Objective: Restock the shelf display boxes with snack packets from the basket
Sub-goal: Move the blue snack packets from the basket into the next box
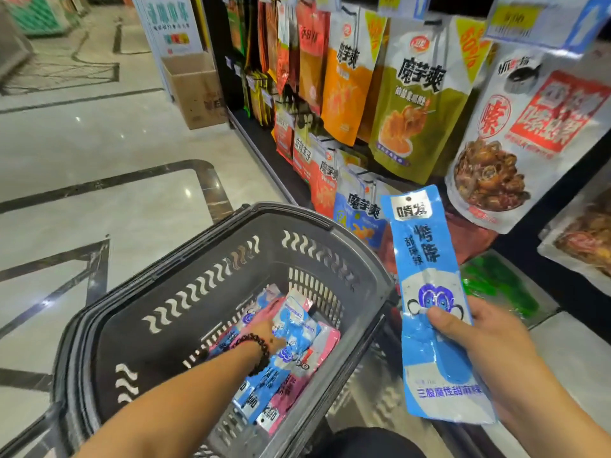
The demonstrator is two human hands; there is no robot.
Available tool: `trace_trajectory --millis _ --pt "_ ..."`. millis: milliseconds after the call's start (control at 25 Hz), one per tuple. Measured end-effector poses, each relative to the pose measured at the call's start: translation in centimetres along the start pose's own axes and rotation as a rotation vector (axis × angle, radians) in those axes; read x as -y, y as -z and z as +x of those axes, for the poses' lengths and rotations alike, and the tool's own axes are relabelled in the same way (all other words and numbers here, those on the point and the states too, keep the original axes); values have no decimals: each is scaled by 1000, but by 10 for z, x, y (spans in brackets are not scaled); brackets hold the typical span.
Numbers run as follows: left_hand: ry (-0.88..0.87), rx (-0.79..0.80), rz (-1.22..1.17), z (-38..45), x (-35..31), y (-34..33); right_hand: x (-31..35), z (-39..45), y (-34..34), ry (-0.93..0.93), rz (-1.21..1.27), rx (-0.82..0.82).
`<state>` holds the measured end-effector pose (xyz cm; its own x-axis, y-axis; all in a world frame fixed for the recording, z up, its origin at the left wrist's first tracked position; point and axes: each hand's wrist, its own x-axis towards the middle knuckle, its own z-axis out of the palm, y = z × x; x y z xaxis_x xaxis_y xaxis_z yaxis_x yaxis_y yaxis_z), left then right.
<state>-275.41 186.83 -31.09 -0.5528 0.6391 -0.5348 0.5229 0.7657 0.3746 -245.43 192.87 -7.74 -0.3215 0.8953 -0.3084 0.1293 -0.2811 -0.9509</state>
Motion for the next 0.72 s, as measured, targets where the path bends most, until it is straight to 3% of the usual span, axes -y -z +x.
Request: trace_trajectory --millis 240,520,640,720 --pt "230 20 238 14 57 -52 -6 -13 7 -34 -19 -15" --pt "152 -119 299 19 74 -52 -14 -15 2 -50 -30 9" --pt "108 2 133 7 51 -34 -16 -12 3 -44 -6 18" --pt "51 79 -234 -7 28 -7 -19 -6 9 -52 -11 7"
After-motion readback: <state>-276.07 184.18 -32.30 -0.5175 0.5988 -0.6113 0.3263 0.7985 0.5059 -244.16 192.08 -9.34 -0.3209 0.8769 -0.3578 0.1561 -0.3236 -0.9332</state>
